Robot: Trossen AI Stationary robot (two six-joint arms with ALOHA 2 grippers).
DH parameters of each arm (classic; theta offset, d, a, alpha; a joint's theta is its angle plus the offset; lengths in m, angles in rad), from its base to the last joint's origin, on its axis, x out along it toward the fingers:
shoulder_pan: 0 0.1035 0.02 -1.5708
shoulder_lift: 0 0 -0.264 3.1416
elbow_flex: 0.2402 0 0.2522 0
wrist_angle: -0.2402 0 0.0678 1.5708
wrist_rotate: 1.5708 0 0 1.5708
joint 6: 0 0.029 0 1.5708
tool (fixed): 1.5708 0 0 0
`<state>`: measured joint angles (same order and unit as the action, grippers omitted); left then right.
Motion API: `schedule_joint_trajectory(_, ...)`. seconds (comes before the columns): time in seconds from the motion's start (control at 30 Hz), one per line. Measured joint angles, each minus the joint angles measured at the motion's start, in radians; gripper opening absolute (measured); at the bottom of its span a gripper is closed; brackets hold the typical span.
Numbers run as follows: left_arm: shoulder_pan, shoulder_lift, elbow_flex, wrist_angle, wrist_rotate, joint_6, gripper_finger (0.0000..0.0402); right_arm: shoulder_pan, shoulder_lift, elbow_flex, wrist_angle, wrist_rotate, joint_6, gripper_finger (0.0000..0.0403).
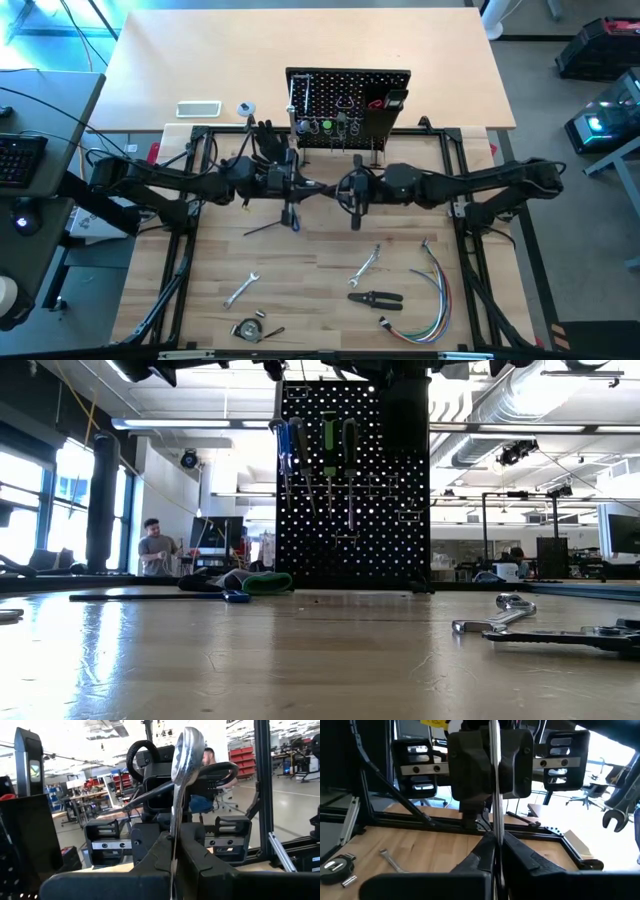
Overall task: Hang tools onto peg board
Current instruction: Hang the silver wrench on the pegboard
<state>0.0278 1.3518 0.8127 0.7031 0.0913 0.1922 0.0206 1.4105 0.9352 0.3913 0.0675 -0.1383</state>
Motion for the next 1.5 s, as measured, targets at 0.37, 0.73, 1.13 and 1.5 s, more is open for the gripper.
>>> schedule_joint_trajectory(0.37,0.012,-0.011,0.002,-0.021,-0.048,-0.021,0.0055,-0.014,0.005,-0.002,0.053,0.0,0.009,0.0005)
schedule_joint_trajectory(0.73,0.013,-0.142,0.002,-0.296,-0.236,0.025,0.0152,-0.095,0.005,-0.001,0.131,-0.021,0.088,0.0002)
schedule_joint_trajectory(1.13,-0.035,-0.123,0.001,-0.487,-0.233,-0.059,0.0162,-0.225,0.09,0.051,0.218,-0.133,0.19,0.0001)
schedule_joint_trajectory(1.5,-0.091,-0.122,0.0,-0.511,-0.236,-0.076,0.0162,-0.276,0.146,0.171,0.122,-0.137,0.188,0.0001)
